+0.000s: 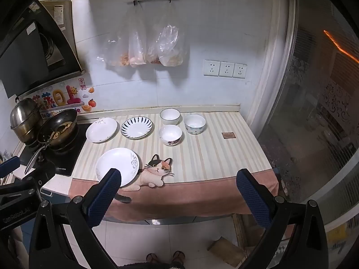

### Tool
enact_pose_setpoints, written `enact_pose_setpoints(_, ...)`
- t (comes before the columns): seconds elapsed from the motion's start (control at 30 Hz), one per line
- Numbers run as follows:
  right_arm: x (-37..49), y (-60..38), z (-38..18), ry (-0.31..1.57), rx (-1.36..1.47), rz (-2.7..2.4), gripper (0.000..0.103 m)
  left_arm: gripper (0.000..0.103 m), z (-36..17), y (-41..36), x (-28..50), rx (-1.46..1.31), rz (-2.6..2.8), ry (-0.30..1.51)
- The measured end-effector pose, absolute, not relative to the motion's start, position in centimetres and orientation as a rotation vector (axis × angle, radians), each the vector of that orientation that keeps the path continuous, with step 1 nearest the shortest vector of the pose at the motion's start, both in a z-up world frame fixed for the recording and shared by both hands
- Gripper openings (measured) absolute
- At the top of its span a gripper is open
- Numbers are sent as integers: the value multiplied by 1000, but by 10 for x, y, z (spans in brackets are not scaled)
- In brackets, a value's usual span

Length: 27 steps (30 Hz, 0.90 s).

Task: Organize plates and bowls

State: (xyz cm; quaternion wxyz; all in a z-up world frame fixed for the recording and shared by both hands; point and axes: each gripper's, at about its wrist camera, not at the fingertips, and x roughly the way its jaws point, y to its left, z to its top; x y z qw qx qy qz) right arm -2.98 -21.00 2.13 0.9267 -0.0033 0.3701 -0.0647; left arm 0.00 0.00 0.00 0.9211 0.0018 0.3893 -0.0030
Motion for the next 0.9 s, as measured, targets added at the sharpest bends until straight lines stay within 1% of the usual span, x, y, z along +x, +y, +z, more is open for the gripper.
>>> enact_pose_setpoints(0.43,-29,-200,24,753,-5,-147,103,103,3,-5,2,6,-2,795)
enact_pose_setpoints(0.5,-28,-214,25,747,8,-143,103,103,3,-9,4,7,0,793)
enact_pose_setpoints(0.9,-29,-214,28,741,16,-129,103,103,5,-5,0,7,-1,791)
